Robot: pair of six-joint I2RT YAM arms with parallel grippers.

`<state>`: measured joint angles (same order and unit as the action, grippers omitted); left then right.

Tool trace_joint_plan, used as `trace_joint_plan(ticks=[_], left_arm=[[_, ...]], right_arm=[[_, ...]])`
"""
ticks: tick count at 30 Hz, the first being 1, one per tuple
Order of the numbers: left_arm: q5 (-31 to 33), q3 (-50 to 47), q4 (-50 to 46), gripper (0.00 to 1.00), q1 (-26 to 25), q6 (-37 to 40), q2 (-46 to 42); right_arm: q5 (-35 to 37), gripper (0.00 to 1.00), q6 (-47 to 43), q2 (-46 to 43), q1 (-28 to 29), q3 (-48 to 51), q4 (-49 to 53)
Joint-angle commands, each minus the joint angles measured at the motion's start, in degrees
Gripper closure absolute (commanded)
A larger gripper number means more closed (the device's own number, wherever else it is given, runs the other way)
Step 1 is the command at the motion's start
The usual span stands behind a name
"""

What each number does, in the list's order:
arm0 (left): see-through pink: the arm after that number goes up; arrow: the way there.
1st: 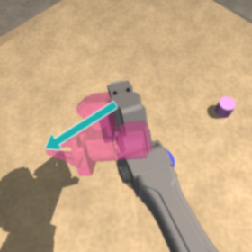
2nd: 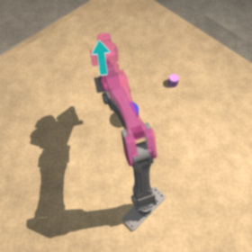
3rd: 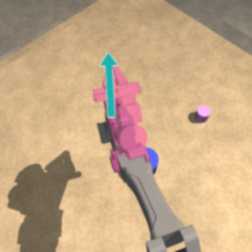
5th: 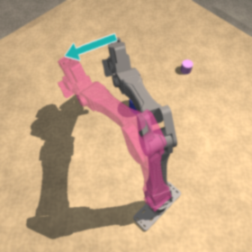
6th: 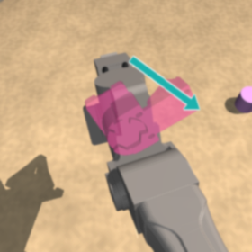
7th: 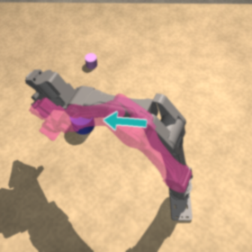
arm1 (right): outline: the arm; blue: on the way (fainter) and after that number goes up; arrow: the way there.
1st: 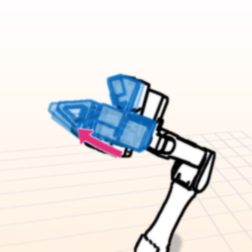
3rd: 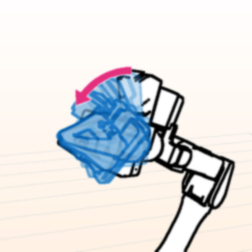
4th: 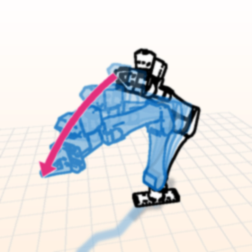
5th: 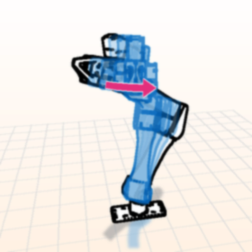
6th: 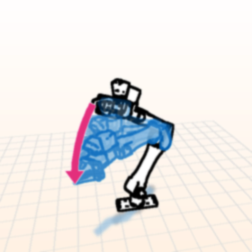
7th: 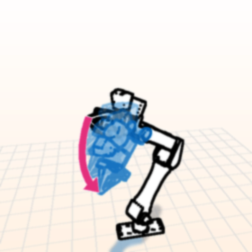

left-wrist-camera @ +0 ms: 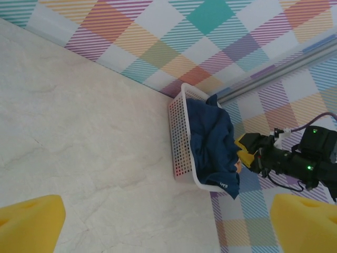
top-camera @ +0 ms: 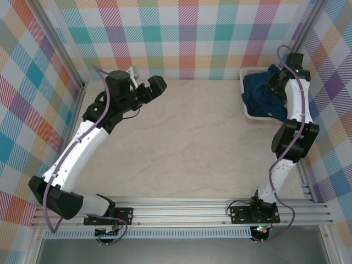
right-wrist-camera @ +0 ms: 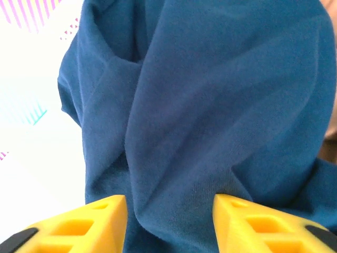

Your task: Fold and stack the t-shirts

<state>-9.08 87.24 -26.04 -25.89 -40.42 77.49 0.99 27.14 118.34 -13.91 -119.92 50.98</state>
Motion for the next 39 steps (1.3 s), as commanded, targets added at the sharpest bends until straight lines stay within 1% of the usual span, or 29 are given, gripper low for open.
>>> trace_joint_plan(ticks=[1,2,3,5,11,17,18,19,20,21,23,25,29,30,31,34,35,37,39], left_arm=[[-0.9,-0.3,-3.1,0.0,-0.1,2.0,-1.5],[-0.7,-0.3,-3.2,0.0,-0.1,2.0,-1.7],[-0.5,-0.4,-3.3,0.0,-0.1,2.1,-1.8],[-0.1,0.0,-3.8,0.0,-0.1,2.3,-1.8],[0.5,1.9,-5.2,0.0,0.0,3.8,-0.4],[-0.3,2.3,-4.3,0.0,0.0,3.4,0.5],[-0.8,2.3,-4.2,0.0,0.0,3.4,0.7],[-1.1,2.4,-4.1,0.0,0.0,3.2,0.8],[-1.2,2.2,-4.0,0.0,0.0,3.0,0.8],[-1.6,2.0,-3.7,0.0,0.0,2.9,0.7],[-2.1,1.9,-3.5,0.0,0.0,2.8,0.4],[-2.6,2.0,-3.9,0.0,0.0,3.1,0.1],[-2.4,1.7,-5.3,0.0,0.0,3.5,-1.2],[-2.3,1.5,-5.6,0.0,0.0,3.5,-1.6],[-2.0,1.1,-5.8,0.0,0.0,3.6,-2.1],[-1.1,0.3,-6.4,0.0,0.0,3.2,-3.3],[-0.9,0.3,-6.6,0.0,0.0,3.2,-3.6],[-0.4,0.0,-7.1,0.0,0.0,3.2,-4.2],[0.3,-0.2,-7.4,0.0,0.0,3.1,-4.6]], right_arm=[[-2.8,0.84,-1.2,1.8,-0.3,-2.2,-1.4],[-2.6,0.96,-1.1,1.0,0.0,-1.2,-2.7],[-2.2,1.0,-1.4,-0.5,0.3,0.5,-4.3],[-2.2,1.0,-1.3,-4.1,0.6,3.3,-7.4],[-0.5,1.0,-1.3,-13.3,1.3,9.2,-10.7],[-2.4,1.0,-0.8,-17.3,1.2,12.3,-10.3],[-1.6,0.88,-0.6,-16.5,1.0,11.4,-8.2],[-2.2,0.56,-0.2,-15.2,0.3,10.8,-6.4],[-3.4,0.36,0.4,-14.0,-0.5,10.9,-5.7],[-5.2,0.27,0.7,-13.0,-1.6,11.7,-5.9],[-7.1,0.25,0.1,-11.4,-2.4,12.9,-7.5],[-8.9,0.21,-0.2,-9.4,-3.0,12.8,-9.5],[-11.8,0.19,0.7,-4.3,-3.7,9.3,-11.1],[-12.3,0.2,1.1,-2.4,-3.8,7.6,-10.5],[-12.4,0.24,1.5,-0.6,-3.9,6.1,-9.6],[-12.6,0.4,2.3,2.4,-3.9,4.2,-10.0],[-12.7,0.47,2.6,2.9,-3.8,3.8,-10.1],[-12.7,0.73,3.1,3.4,-3.6,2.2,-9.7],[-11.0,0.92,2.5,1.2,-2.6,2.9,-11.0]])
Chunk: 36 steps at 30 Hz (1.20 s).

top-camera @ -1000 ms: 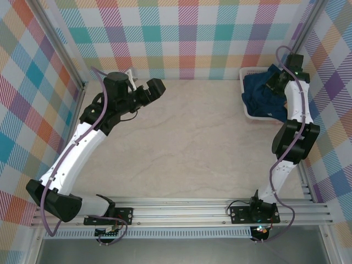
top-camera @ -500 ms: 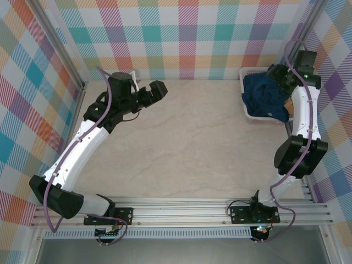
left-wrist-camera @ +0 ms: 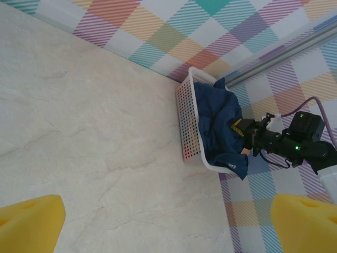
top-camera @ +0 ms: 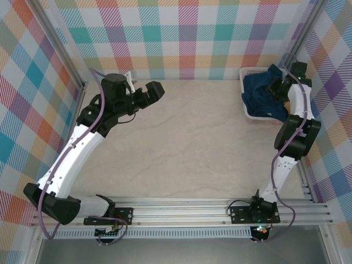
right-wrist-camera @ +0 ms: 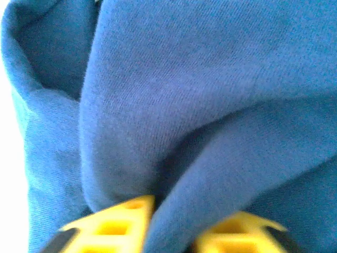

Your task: Fold and stack the t-shirts

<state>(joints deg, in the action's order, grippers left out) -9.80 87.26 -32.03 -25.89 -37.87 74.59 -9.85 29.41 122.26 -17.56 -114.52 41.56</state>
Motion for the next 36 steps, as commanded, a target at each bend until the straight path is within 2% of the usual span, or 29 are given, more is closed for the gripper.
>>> trace_joint_plan(ticks=[1,9,13,18,21,23,26,29,31,32,34,35,36], left_arm=[[1.1,-0.3,-1.3,0.0,0.0,0.5,-1.9],[0.1,-1.2,1.1,0.0,0.0,-0.9,-0.3],[1.4,0.7,0.2,0.0,0.0,-0.5,1.2],[8.1,6.4,-8.1,0.0,0.0,1.2,3.9],[13.0,8.8,-12.9,0.0,0.0,1.4,4.9],[14.9,9.2,-14.1,0.0,0.0,1.6,4.9],[15.7,9.2,-14.3,0.0,0.4,1.9,4.7],[16.7,9.2,-15.4,0.01,0.7,1.8,4.9],[15.9,8.5,-16.0,0.01,1.1,1.3,5.3],[14.8,8.2,-16.5,0.01,1.3,1.0,5.9],[12.3,7.1,-17.7,0.04,1.3,0.5,7.0],[10.5,5.7,-17.4,0.07,1.3,0.2,7.4],[9.0,4.0,-16.7,0.09,1.3,-0.4,7.4]], right_arm=[[0.6,0.98,-0.3,-4.3,1.8,-2.1,-2.3],[9.6,1.0,-0.3,-18.6,10.0,-1.8,-2.5],[6.1,1.0,0.3,-22.2,14.2,-5.4,-3.9],[-1.5,1.0,0.4,-24.1,22.1,-11.1,-7.3],[-5.8,1.0,5.1,-23.8,26.9,-14.2,-8.6],[-6.1,1.0,7.6,-23.7,31.0,-13.8,-9.8],[-3.7,1.0,11.4,-25.6,36.2,-6.2,-11.2],[-0.3,1.0,16.5,-30.2,41.1,10.6,-14.4],[0.4,1.0,22.6,-31.5,42.1,22.0,-10.9],[0.4,0.92,24.6,-32.2,42.1,27.1,-10.0],[2.5,0.56,24.7,-33.9,41.7,36.5,-8.0],[4.2,0.45,23.3,-34.9,41.3,39.9,-6.7],[6.7,0.38,20.9,-36.0,41.3,41.5,-5.1]])
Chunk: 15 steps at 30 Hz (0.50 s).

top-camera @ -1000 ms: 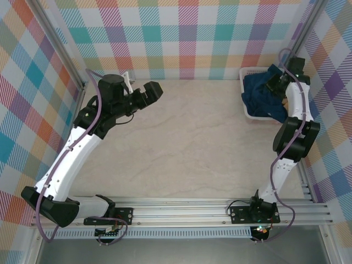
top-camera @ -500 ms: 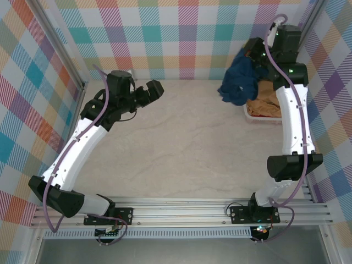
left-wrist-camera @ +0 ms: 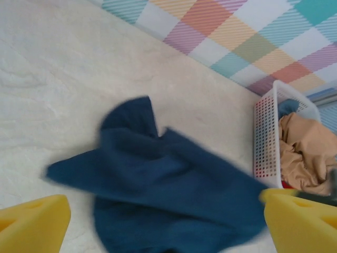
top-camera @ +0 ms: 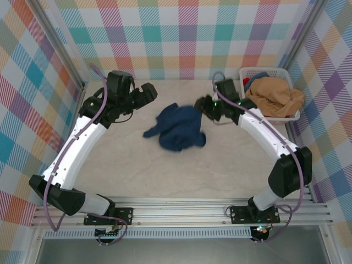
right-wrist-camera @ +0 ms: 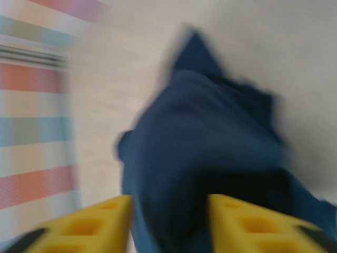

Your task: Fold and stack the t-shirts

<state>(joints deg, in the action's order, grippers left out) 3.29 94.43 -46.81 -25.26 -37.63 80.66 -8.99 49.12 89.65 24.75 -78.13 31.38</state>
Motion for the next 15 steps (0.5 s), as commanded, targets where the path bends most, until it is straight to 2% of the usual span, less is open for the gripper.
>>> trace_joint_plan(ticks=[1,5,8,10,12,15], left_arm=[[-5.4,-5.4,-1.1,0.1,0.7,-1.3,1.2],[-8.3,-11.8,-0.4,0.17,2.4,-4.0,1.5],[-14.1,-16.7,0.1,0.23,7.7,-7.8,3.1],[-15.1,-19.0,-0.7,0.29,9.9,-8.3,4.3],[-14.3,-20.9,-2.4,0.34,10.7,-8.3,5.0],[-16.4,-27.5,-0.5,0.41,10.7,-10.6,4.3]], right_arm=[[8.5,0.35,-0.7,-4.2,-1.0,5.6,7.7],[9.2,0.35,-5.3,-6.4,-1.5,6.1,11.4],[6.9,0.41,-8.7,-6.6,4.5,7.7,9.1],[4.6,0.41,-10.8,-4.1,10.7,8.7,7.8],[4.7,0.45,-12.1,-1.8,14.2,9.8,8.2],[1.3,0.48,-10.2,-3.2,12.4,17.5,1.3]])
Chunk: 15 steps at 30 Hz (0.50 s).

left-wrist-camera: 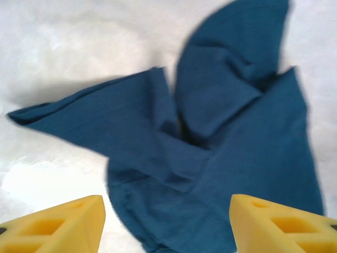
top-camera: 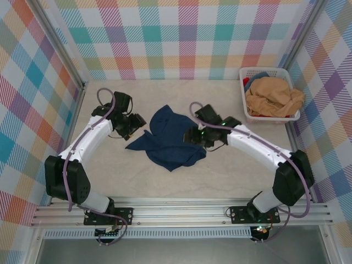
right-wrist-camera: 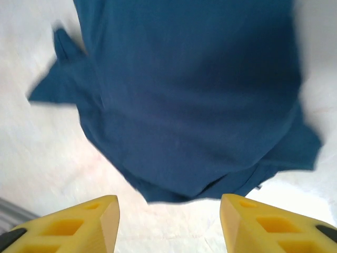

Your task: Fold and stack the t-shirts

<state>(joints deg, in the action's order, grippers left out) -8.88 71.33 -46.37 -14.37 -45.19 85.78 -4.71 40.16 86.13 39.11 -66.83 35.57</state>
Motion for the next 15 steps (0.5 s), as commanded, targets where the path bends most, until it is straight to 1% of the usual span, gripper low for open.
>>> trace_joint_plan(ticks=[1,4,6,7,9,12,13,15], left_arm=[[-6.0,-7.8,1.5,0.43,-0.4,-5.0,-1.5],[-9.4,-17.3,9.2,0.47,-2.2,-11.4,-3.6],[-9.8,-20.6,12.6,0.48,-4.1,-13.4,-3.8],[-8.8,-21.1,12.1,0.48,-5.1,-13.4,-3.3],[-6.1,-20.9,9.4,0.48,-5.3,-12.1,-2.9],[-4.0,-21.1,9.4,0.48,-3.7,-11.0,-4.1],[-3.9,-21.0,9.3,0.48,-2.9,-10.8,-4.5],[-3.0,-19.8,7.7,0.48,-1.9,-10.0,-4.9]], right_arm=[[-5.3,0.5,-0.9,0.3,-2.9,7.7,-5.3],[-8.3,0.57,-1.9,3.3,-2.9,6.7,-4.4],[-10.6,0.57,-1.6,4.6,-2.1,6.9,-4.8],[-11.4,0.57,-1.5,5.0,-1.2,7.0,-4.8],[-11.4,0.57,-1.4,6.2,1.6,6.1,-3.2],[-11.9,0.55,-1.8,8.3,6.7,4.1,-1.8],[-11.3,0.52,-2.5,9.5,8.5,2.8,-0.6],[-9.2,0.51,-3.2,11.8,11.6,-0.3,1.6]])
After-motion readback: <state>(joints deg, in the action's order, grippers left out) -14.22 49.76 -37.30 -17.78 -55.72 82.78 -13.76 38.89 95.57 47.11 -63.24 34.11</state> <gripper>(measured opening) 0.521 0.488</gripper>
